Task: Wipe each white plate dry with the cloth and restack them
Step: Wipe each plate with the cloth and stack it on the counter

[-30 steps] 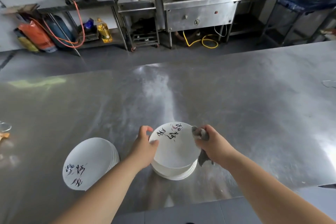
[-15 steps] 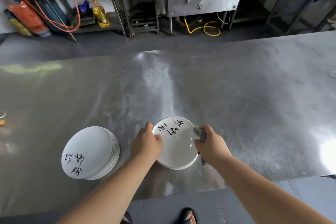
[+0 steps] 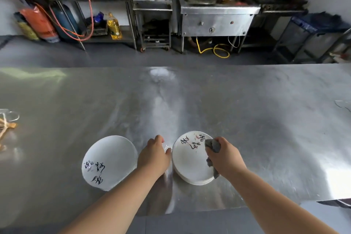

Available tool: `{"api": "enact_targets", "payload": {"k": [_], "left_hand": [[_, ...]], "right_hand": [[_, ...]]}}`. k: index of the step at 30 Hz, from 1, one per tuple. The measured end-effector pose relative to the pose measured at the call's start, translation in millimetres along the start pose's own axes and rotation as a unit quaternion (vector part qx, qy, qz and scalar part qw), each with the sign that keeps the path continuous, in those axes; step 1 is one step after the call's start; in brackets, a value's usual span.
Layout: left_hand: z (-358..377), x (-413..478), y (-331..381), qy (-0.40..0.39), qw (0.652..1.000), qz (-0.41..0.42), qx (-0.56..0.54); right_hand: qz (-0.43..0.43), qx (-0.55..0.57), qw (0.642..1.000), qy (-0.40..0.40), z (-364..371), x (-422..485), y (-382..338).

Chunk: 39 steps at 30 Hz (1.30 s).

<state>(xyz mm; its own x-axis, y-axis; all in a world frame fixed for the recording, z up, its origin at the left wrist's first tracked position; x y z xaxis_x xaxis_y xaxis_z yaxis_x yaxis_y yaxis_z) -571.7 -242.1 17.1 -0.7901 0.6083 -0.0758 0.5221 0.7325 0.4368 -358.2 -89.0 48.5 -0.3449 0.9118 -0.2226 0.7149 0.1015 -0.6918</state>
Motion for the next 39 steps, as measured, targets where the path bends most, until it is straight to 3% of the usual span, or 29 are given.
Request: {"api": "enact_targets", "payload": {"k": [4,10,14,22,29,31,35,37,39], "left_hand": [[-55,6,-71,0.042,0.999,-0.025,-0.005],[-112,7,-207,0.083,0.987,-0.133,0.028],[-112,2,-262,0.074,0.986,-0.144,0.038],[-84,10,-279,0.010,0.996,-0.084,0.032],[-102,23,-270,0.017,0.983,-0.095,-0.159],[-111,27,-257,-0.002,0.945,-0.122,-0.304],[-134,29,-220,-0.061,0.793,-0.209,-0.569],[-152,31,-202,-0.069,0.732,-0.223,-0.640],[-173,31,-185,-0.079,0.701,-0.203,-0.679]], "right_hand": [[-0.035,-0.012,0.997,-0.074,66,-21,-45],[-0.077,-0.062,0.991,-0.088,161,-51,-106],[-0.066,-0.081,0.988,-0.115,210,-65,-115],[-0.032,-0.100,0.993,-0.061,229,-73,-116],[0.003,-0.010,0.999,-0.041,215,-80,-127],[0.001,0.015,0.999,-0.039,206,-82,-137],[-0.024,0.090,0.995,-0.018,174,-85,-171],[-0.047,0.102,0.994,-0.010,155,-85,-190],[-0.081,0.093,0.992,0.032,130,-80,-211]]}}
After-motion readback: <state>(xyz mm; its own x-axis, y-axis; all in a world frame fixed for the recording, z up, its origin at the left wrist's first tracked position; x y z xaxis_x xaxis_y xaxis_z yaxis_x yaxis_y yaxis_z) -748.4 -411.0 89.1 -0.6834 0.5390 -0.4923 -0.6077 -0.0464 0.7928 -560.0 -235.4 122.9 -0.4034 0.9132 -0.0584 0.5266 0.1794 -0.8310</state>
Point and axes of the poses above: each hand's wrist, its own x-axis towards the middle knuckle, its own z-axis out of the palm, y = z × x, the point moved 7 cm from there along x, towards the middle knuckle, and after that the axes turned 12 degrees about y, right-handed, at the moved point
